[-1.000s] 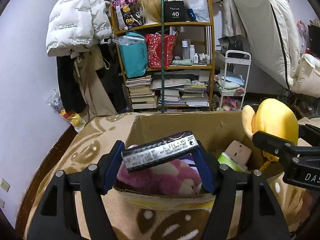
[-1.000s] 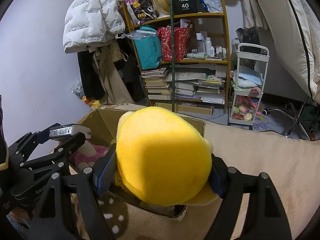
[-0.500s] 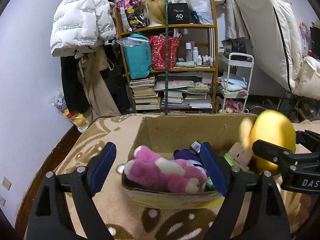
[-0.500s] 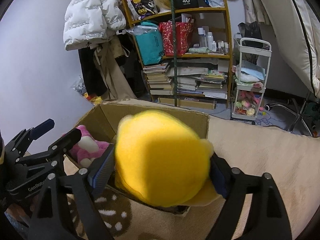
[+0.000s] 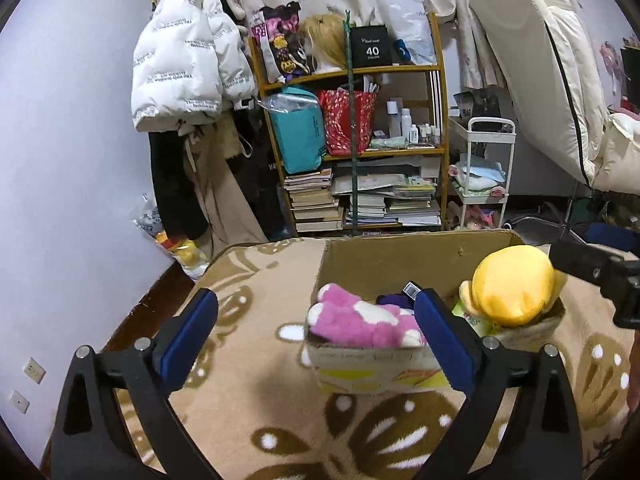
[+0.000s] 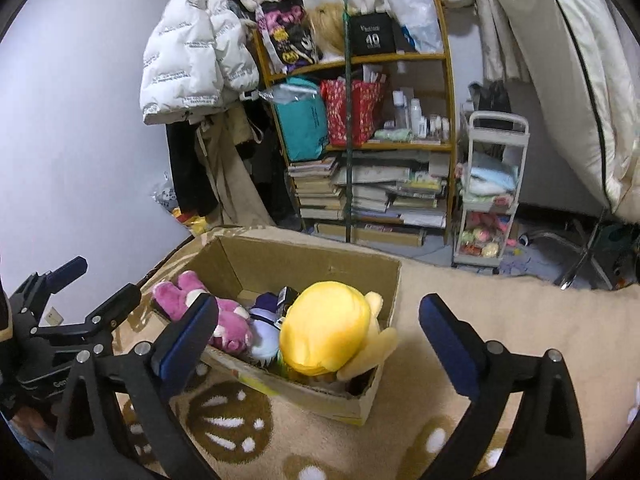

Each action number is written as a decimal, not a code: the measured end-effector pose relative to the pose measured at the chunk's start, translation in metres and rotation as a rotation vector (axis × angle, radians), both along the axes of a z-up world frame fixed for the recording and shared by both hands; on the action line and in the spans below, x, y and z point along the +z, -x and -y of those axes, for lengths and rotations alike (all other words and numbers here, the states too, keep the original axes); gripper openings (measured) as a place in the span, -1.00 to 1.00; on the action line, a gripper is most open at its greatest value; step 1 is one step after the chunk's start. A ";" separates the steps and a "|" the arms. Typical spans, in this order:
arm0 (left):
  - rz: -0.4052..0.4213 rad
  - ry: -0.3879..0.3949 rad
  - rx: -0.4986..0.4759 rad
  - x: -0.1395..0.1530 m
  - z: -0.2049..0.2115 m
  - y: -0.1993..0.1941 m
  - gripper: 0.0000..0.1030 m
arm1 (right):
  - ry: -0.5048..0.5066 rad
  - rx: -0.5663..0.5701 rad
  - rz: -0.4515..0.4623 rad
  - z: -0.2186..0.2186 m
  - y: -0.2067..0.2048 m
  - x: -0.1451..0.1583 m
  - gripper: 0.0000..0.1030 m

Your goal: Organize soft objects

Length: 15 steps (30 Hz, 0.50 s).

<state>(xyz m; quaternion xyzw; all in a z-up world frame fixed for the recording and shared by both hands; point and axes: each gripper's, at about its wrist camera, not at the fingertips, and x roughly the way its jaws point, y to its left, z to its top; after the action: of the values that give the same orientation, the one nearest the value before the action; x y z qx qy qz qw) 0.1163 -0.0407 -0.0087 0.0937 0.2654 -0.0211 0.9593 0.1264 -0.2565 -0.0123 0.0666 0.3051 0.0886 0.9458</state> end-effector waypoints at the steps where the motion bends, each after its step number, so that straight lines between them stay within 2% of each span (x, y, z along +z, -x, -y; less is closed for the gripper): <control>1: 0.003 0.005 -0.002 0.004 -0.002 0.005 0.90 | 0.009 -0.002 0.011 -0.001 0.005 0.004 1.00; 15: 0.080 0.026 -0.010 0.048 -0.016 0.072 0.90 | 0.070 -0.051 0.092 0.000 0.074 0.041 1.00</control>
<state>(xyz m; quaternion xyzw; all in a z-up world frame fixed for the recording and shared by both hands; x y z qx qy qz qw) 0.0443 -0.0250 0.0393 0.0832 0.2260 -0.0256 0.9702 0.0527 -0.2562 0.0290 0.0371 0.2622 0.0568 0.9626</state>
